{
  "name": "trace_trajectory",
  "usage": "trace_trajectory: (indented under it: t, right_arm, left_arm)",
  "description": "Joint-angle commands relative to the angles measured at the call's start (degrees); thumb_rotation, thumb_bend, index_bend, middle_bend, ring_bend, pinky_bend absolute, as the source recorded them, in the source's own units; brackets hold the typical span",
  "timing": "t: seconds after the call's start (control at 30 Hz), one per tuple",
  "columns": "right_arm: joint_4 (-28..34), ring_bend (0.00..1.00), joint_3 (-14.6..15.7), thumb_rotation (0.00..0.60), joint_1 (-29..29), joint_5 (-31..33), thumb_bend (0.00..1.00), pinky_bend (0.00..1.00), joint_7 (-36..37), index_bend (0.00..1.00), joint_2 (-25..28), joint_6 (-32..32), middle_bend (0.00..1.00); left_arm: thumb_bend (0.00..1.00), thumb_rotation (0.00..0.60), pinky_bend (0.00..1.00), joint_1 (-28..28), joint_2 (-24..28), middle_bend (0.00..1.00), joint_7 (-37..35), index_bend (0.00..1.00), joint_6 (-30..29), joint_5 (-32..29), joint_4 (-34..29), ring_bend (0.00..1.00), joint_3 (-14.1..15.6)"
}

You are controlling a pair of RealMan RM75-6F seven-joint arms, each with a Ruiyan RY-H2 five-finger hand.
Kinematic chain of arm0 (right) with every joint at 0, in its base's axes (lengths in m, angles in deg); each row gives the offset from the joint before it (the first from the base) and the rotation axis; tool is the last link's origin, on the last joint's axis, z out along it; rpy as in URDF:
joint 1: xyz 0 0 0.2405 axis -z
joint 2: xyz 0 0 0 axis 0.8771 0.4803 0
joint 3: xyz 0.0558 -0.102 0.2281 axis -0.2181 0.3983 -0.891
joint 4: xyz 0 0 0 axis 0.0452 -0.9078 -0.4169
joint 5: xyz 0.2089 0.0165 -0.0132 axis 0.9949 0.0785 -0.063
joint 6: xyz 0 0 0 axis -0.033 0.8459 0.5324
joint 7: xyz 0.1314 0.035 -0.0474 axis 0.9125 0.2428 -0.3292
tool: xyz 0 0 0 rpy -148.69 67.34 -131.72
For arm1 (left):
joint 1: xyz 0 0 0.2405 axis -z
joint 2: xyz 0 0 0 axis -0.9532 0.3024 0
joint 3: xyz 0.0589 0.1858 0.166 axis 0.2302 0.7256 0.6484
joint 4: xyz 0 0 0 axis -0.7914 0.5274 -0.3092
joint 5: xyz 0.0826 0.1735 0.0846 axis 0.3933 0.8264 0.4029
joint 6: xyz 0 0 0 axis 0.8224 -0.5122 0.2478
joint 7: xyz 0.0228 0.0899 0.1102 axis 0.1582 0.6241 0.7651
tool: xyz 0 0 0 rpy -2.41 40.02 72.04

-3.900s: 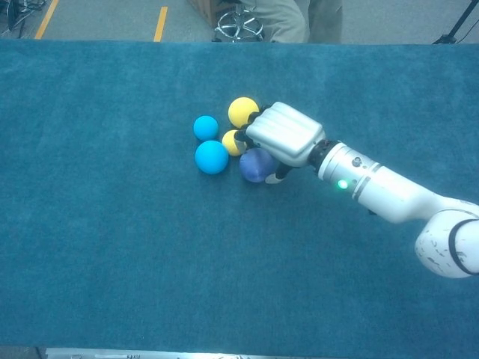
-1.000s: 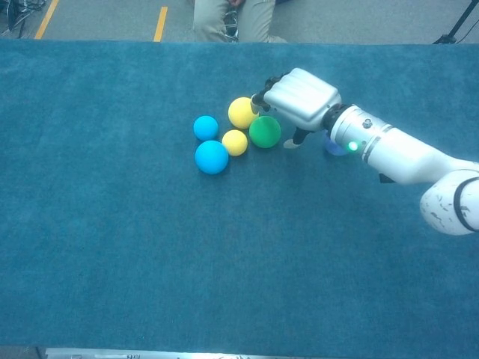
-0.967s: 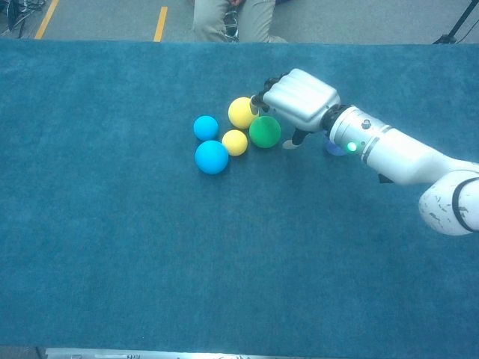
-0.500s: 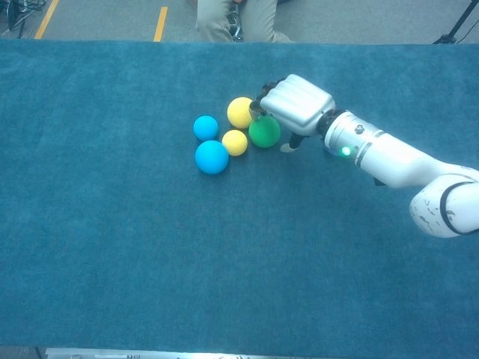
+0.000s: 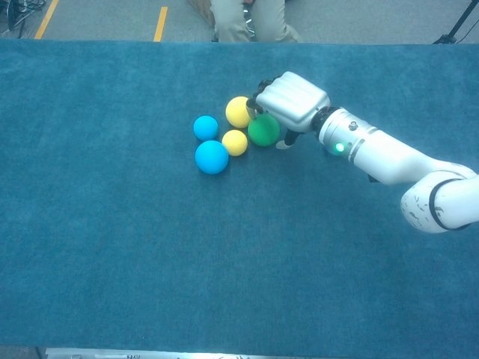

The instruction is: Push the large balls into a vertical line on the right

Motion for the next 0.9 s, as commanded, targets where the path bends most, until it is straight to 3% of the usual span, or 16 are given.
trace_trajectory:
  t: [0.03, 0.9]
  right_arm:
    - [-0.4, 0.22, -0.2, 0.600, -0.3, 0.1, 0.00, 0.32, 0.0, 0.39, -0.2, -0.2, 0.41]
    - [-2.7, 0.27, 0.6, 0.600, -0.7, 0.0, 0.01, 0.32, 0.7, 0.47, -1.7, -0.1, 0.46]
  left_arm:
    - [0.40, 0.600, 0.30, 0.0, 0.0, 0.17, -0.1, 0.32, 0.0, 0.0, 0.0, 0.24, 0.0]
    - [0.40, 0.600, 0.31, 0.1, -0.3, 0.17, -1.0, 0.32, 0.5, 0.1, 0.7, 0.24, 0.2]
